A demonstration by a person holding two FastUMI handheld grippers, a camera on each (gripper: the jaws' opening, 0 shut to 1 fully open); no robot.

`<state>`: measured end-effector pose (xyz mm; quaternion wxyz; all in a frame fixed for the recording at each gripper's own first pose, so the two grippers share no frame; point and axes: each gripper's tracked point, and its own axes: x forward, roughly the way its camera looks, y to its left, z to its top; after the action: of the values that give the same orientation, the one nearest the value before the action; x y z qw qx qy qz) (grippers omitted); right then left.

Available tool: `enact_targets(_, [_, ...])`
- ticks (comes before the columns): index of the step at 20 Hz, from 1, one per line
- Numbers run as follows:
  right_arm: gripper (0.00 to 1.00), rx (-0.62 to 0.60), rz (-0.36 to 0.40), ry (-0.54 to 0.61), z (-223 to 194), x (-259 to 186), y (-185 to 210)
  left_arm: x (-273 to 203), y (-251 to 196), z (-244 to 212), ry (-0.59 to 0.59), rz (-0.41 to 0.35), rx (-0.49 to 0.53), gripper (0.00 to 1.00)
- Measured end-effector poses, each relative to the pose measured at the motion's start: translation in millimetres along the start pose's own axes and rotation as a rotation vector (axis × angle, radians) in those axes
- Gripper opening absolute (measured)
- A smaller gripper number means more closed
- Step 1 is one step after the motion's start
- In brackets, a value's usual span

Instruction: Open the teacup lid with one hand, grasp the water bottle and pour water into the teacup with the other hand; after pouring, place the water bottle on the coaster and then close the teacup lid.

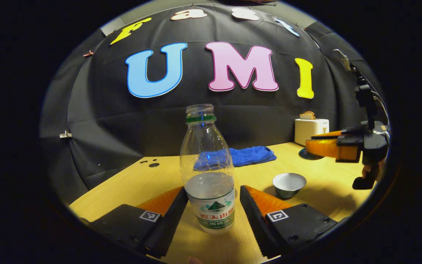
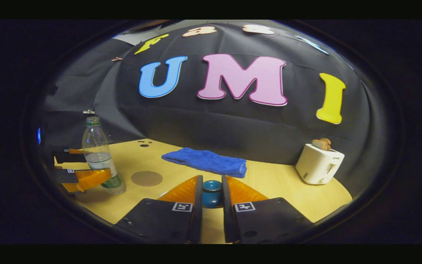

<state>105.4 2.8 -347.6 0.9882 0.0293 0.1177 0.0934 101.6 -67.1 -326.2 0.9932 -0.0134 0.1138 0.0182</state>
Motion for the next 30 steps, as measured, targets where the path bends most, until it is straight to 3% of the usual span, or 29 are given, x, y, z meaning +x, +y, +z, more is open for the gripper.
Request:
enact_targets(4, [0.31, 0.001, -0.042, 0.000, -2.0, -9.1, -29.4, 1.7, 0.8, -1.8, 0.012, 0.009, -0.020, 0.80])
enact_targets(6, [0.22, 0.000, -0.057, -0.003, -3.0, -13.4, -40.1, 3.6, 5.3, -1.7, 0.025, 0.033, 0.025, 0.77])
enact_targets(7, [0.22, 0.004, -0.063, -0.002, -3.8, -14.1, -44.1, 4.6, 8.2, -1.3, 0.036, 0.046, 0.062, 0.76])
enact_targets(8, [0.31, 0.006, -0.069, -0.004, -3.0, -13.9, -48.6, 4.6, 12.3, -0.1, 0.044, 0.064, 0.111, 0.76])
enact_targets(11, [0.22, 0.010, -0.082, -0.012, -2.0, -15.9, -58.5, 10.0, 22.5, 13.7, 0.052, 0.106, 0.279, 0.76])
enact_targets(15, [0.22, 0.005, -0.097, -0.020, -2.4, -17.4, -72.2, 22.0, 26.8, 29.0, 0.060, 0.145, 0.543, 0.75])
enact_targets(18, [0.29, -0.016, -0.102, -0.027, -3.4, -20.6, -80.8, 34.2, 16.8, 25.2, 0.074, 0.133, 0.726, 0.75])
enact_targets(19, [0.31, -0.019, -0.106, -0.026, -5.3, -20.9, -84.7, 37.2, 13.0, 24.0, 0.080, 0.124, 0.769, 0.76])
enact_targets(21, [0.26, -0.024, -0.114, -0.023, -7.3, -23.7, -91.3, 43.7, 7.3, 20.3, 0.091, 0.104, 0.844, 0.76])
enact_targets(28, [0.31, -0.061, -0.125, -0.014, -15.1, -27.5, -105.5, 53.3, -9.8, 23.4, 0.046, 0.092, 1.113, 0.75])
enact_targets(29, [0.27, -0.057, -0.127, -0.016, -15.6, -28.4, -106.6, 53.7, -11.3, 27.2, 0.036, 0.092, 1.153, 0.75])
enact_targets(30, [0.31, -0.055, -0.129, -0.016, -16.4, -29.1, -107.8, 55.9, -13.5, 29.8, 0.024, 0.095, 1.190, 0.75])
